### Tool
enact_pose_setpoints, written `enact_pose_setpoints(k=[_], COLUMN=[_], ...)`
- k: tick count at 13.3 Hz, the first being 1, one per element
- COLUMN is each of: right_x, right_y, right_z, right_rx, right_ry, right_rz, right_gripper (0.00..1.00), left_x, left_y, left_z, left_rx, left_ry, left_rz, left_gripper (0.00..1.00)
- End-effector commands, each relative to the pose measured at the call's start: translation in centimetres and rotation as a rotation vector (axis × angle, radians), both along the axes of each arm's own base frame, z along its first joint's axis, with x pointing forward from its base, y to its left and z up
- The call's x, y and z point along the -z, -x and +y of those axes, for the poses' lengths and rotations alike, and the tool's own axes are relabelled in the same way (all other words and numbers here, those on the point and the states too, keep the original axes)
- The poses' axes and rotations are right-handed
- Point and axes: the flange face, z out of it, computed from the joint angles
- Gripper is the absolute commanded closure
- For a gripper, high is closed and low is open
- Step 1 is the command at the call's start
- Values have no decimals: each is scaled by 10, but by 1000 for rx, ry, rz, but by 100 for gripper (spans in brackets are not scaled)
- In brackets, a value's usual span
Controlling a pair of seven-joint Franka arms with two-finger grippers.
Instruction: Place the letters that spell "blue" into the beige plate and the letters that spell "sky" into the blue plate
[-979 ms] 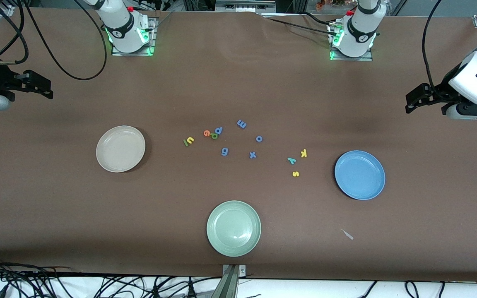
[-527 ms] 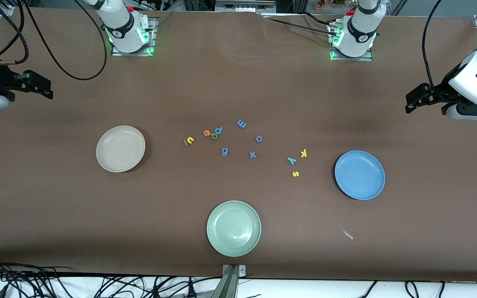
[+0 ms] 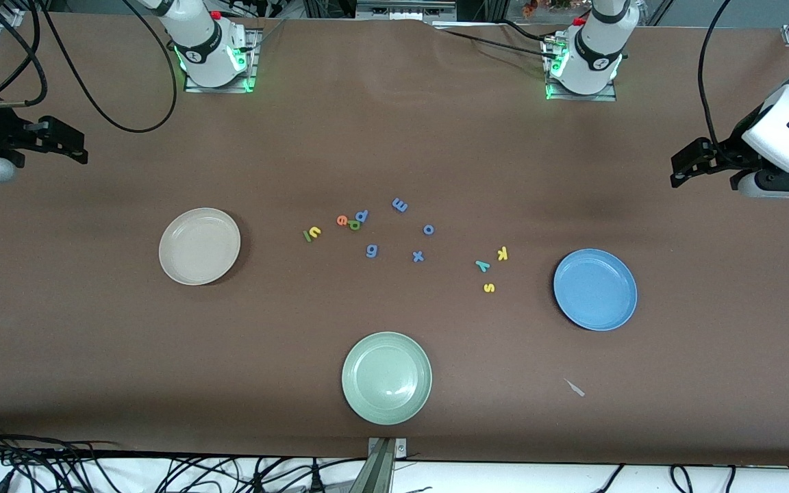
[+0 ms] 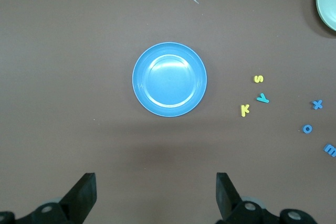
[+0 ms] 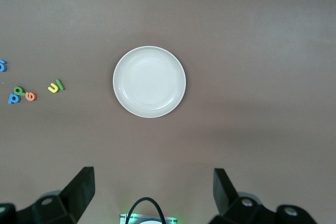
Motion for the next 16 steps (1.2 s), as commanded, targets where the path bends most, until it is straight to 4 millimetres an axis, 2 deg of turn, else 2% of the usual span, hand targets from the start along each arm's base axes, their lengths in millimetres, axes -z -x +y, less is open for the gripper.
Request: enact_pose_setpoints(k=[1,16], right_x=[-4,-4], right_y=[-1,0], right_z=[-3,-2], right_rx=[-1,-3], right_ry=[-15,-16], right_rz=[-1,-1], right_gripper=[0,0], left_x=[-6,-7], left_y=[3,3], left_z=[-1,-2], left_rx=[5,6], left_ry=[20,20], left_rz=[3,2], left_gripper=[0,0])
